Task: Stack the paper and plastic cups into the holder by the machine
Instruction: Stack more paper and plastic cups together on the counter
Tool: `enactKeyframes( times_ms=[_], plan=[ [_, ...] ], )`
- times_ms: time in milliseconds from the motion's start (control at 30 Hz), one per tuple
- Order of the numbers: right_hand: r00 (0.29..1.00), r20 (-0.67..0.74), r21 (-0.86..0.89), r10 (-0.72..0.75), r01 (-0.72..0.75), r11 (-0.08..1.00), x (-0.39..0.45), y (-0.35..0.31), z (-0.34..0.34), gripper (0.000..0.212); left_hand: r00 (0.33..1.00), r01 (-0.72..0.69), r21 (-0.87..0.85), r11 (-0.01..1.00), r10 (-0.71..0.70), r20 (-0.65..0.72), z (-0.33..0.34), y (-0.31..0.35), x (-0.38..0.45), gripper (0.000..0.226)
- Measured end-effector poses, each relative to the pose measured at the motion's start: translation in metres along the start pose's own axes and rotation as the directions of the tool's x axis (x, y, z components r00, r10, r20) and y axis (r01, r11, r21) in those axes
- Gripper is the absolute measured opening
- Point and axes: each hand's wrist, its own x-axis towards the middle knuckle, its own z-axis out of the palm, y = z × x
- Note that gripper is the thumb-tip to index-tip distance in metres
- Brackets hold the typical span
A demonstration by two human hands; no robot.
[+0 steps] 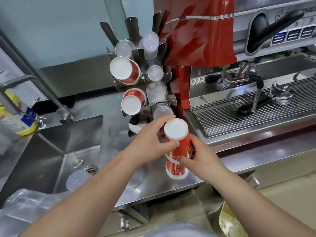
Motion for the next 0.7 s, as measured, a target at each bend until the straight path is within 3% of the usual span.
enactKeyframes(
  times_ms=[333, 500, 700],
  plan=[
    [0.991, 0.063, -0.054, 0.121, -0.117, 0.992, -0.001, 0.038, 0.024, 0.083, 0.990, 0.122, -0.021, 0.992, -0.120, 0.079, 0.023, -0.033, -0.005, 0.070],
    [0.979, 0.085, -0.109, 0.183, -0.174, 0.979, 0.000, 0.052, 0.036, 0.083, 0.978, 0.150, 0.049, 0.987, -0.156, 0.140, 0.034, -0.054, -0.007, 0.075],
    [0.967, 0.099, -0.111, 0.235, -0.224, 0.968, -0.002, 0.062, 0.048, 0.079, 0.963, 0.205, 0.018, 0.979, -0.205, 0.175, 0.042, -0.069, -0.009, 0.072]
  ],
)
